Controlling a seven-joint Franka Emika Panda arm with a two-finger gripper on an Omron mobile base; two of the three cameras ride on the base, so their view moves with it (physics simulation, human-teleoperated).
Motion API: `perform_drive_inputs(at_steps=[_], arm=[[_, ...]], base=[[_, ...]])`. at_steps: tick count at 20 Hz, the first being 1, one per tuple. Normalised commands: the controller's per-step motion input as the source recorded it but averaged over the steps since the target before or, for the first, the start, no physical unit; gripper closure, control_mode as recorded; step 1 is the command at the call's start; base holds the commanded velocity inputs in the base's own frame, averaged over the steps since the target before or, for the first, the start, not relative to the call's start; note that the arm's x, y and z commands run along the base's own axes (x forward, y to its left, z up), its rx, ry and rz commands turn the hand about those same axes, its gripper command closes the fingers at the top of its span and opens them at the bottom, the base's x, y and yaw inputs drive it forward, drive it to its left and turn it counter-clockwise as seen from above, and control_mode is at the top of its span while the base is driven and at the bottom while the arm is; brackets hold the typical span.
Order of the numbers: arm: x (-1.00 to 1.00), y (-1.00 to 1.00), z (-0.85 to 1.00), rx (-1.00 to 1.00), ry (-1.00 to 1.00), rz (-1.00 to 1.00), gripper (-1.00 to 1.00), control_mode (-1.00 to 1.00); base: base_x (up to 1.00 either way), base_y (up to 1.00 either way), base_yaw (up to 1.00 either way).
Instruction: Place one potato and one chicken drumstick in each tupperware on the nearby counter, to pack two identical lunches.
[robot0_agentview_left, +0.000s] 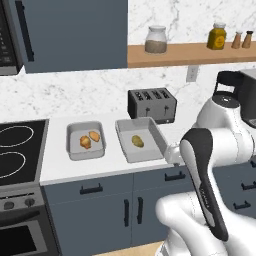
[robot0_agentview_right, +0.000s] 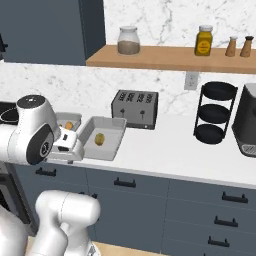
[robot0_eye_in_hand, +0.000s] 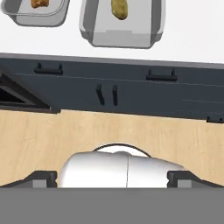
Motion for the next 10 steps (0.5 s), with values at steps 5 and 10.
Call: perform_drive_inputs(at_steps=[5,10], arm=[[-0.43,0.00,0.00,-0.01,-0.14,0.02,-1.00,1.00],[0.00,0.00,0.00,0.00,0.00,0.00,-1.00,1.00]], base=[[-0.02,0.00,0.00],[0.00,-0.15,0.00]])
